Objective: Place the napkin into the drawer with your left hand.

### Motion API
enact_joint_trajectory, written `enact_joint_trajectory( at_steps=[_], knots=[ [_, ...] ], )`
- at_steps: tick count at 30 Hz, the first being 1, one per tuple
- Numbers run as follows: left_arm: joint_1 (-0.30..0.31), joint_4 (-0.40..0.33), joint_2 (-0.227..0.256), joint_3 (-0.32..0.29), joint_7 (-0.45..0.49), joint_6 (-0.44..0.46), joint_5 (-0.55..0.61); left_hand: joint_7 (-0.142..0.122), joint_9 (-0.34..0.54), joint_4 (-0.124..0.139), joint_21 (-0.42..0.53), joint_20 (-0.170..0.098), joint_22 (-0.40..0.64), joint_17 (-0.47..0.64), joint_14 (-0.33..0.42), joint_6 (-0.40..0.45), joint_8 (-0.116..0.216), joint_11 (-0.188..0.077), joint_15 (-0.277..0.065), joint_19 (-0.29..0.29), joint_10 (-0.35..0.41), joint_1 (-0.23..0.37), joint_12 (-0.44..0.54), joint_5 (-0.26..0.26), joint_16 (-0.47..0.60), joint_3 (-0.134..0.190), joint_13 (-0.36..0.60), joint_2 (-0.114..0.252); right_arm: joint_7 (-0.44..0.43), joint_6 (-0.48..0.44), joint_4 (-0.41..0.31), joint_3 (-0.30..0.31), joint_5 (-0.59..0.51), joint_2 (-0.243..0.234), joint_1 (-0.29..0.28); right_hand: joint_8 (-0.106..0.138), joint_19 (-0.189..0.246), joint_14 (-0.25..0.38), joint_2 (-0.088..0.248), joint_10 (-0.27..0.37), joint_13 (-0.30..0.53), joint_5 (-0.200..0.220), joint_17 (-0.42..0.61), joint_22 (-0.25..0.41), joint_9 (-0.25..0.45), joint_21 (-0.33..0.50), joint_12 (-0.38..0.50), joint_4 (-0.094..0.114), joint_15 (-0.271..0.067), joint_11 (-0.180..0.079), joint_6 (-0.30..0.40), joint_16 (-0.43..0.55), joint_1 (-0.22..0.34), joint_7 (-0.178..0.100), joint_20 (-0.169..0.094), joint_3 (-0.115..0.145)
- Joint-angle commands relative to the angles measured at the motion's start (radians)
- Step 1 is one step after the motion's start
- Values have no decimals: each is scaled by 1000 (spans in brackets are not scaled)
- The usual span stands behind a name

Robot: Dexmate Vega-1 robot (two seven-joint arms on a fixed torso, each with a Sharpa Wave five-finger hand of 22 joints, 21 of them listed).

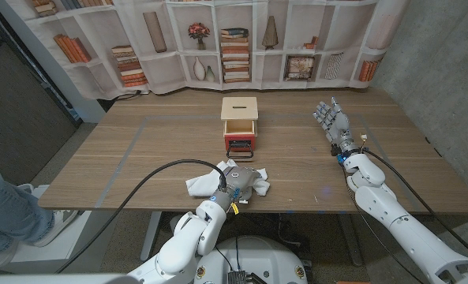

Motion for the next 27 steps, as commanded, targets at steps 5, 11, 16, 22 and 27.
enact_joint_trajectory(
  at_steps=[5,11,16,22,27],
  knots=[
    [-2,-20,7,-17,36,-6,-89,45,74,-8,102,-252,16,81,186,167,111,-12,-133,315,147,75,44,1,75,24,59,10,-3,-1,-4,7,9,-2,-12,1,-7,3,0,10,4,4,4,3,4,1,-5,-7,5,2,5,0,15,-2,-7,4],
    [0,-32,15,-21,47,-1,-107,62,101,-7,138,-268,16,115,230,202,147,-11,-140,349,187,97,59,0,96,21,85,7,5,2,1,4,6,-2,-7,1,-7,3,0,11,4,4,4,3,4,1,-5,-7,5,3,6,0,15,-1,-7,3],
    [1,-41,18,-22,55,6,-115,74,125,-9,157,-277,16,140,264,231,179,-9,-146,351,215,115,70,0,112,18,106,3,12,3,4,1,3,-2,-1,1,-6,2,1,10,4,4,4,3,4,1,-5,-8,6,1,6,0,15,-2,-8,3],
    [4,-55,24,-27,66,10,-126,82,144,-9,174,-285,15,162,281,248,202,-5,-149,359,227,126,75,0,121,12,122,-1,8,-2,1,3,8,0,-2,1,-7,3,1,9,4,4,4,3,4,1,-5,-8,5,2,5,0,15,-2,-8,3],
    [3,-66,26,-28,62,19,-125,82,154,-7,180,-287,14,170,284,247,209,-3,-149,359,222,129,73,0,123,10,129,-2,12,0,2,2,5,-3,-3,1,-6,2,1,9,4,4,4,3,4,1,-5,-8,7,2,5,0,14,-2,-7,3]
  ],
)
